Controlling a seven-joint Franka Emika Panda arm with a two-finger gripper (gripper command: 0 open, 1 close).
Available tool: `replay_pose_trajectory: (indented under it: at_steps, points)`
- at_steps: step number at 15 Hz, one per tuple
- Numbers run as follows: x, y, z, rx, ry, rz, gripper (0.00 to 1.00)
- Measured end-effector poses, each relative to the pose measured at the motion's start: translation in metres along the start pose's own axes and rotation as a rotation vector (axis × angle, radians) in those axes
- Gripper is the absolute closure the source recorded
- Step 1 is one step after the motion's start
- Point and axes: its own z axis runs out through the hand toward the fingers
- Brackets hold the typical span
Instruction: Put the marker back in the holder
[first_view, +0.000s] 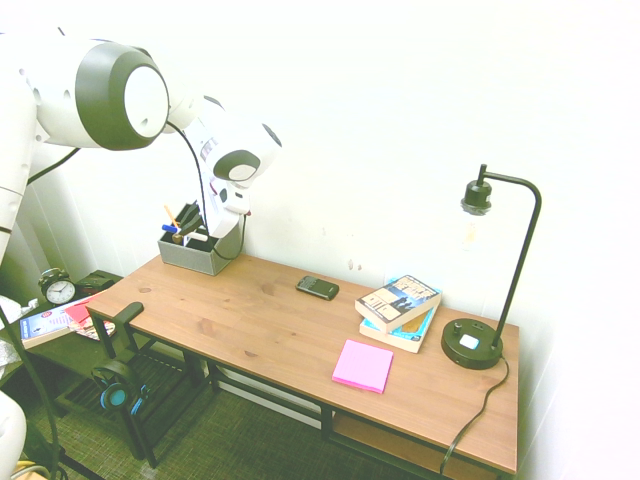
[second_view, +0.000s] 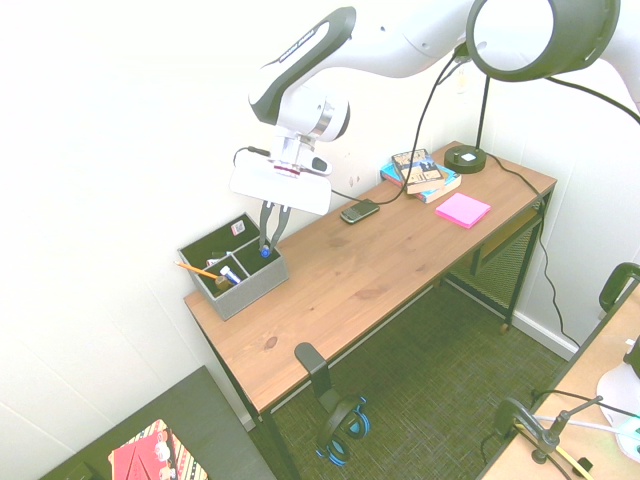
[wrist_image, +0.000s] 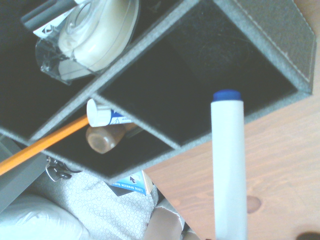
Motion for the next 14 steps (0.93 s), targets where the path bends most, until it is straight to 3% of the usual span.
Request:
replay_pose_trajectory:
  at_steps: [5,6,14]
  points:
    - [0.020,-0.011,0.011,0.014,-0.003,-0.016,1.00]
    - [0.023,-0.014,0.011,0.018,-0.006,-0.020,0.00]
    - [0.042,-0.019,0.003,0.039,-0.029,-0.057,0.00]
